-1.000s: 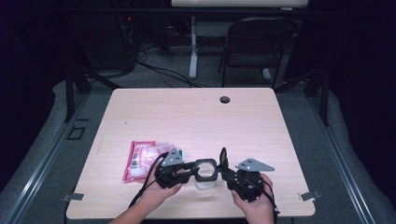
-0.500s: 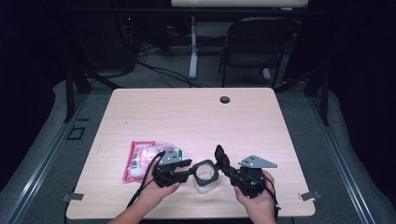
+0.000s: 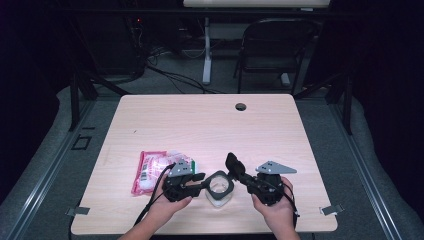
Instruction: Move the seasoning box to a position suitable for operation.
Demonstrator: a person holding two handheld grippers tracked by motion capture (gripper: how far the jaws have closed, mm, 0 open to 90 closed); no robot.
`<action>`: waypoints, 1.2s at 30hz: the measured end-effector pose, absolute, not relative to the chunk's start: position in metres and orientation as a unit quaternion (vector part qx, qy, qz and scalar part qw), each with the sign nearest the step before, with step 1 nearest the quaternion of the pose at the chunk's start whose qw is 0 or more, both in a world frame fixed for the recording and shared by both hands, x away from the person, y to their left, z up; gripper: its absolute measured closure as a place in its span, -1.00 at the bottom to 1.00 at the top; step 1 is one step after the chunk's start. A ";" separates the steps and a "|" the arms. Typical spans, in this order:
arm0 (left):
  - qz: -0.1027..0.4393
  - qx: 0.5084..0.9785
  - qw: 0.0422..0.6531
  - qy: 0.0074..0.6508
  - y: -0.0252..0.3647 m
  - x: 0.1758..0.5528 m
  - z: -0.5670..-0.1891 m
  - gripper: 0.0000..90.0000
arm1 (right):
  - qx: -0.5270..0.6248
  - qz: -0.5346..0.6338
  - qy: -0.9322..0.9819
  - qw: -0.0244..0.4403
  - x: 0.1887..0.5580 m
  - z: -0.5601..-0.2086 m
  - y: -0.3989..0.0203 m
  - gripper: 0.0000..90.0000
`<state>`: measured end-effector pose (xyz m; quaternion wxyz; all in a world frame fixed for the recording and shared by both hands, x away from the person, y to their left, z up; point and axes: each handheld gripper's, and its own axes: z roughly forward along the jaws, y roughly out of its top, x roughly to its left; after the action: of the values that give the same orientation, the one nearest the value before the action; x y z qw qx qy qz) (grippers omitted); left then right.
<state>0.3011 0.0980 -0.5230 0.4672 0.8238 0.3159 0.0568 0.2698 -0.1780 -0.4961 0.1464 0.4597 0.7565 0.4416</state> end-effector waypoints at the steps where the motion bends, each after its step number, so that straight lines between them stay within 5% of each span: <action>1: 0.057 0.824 0.465 0.317 0.098 0.301 -0.523 0.41 | 0.458 0.443 0.756 0.146 0.271 -0.496 -0.178 0.90; 36: 0.069 0.817 0.477 0.317 0.093 0.286 -0.526 0.37 | 0.479 0.470 0.725 0.156 0.308 -0.504 -0.160 0.78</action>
<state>0.2855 0.0929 -0.5264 0.4773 0.8168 0.3165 0.0688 0.3077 -0.1599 -0.5040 0.1557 0.4793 0.7247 0.4699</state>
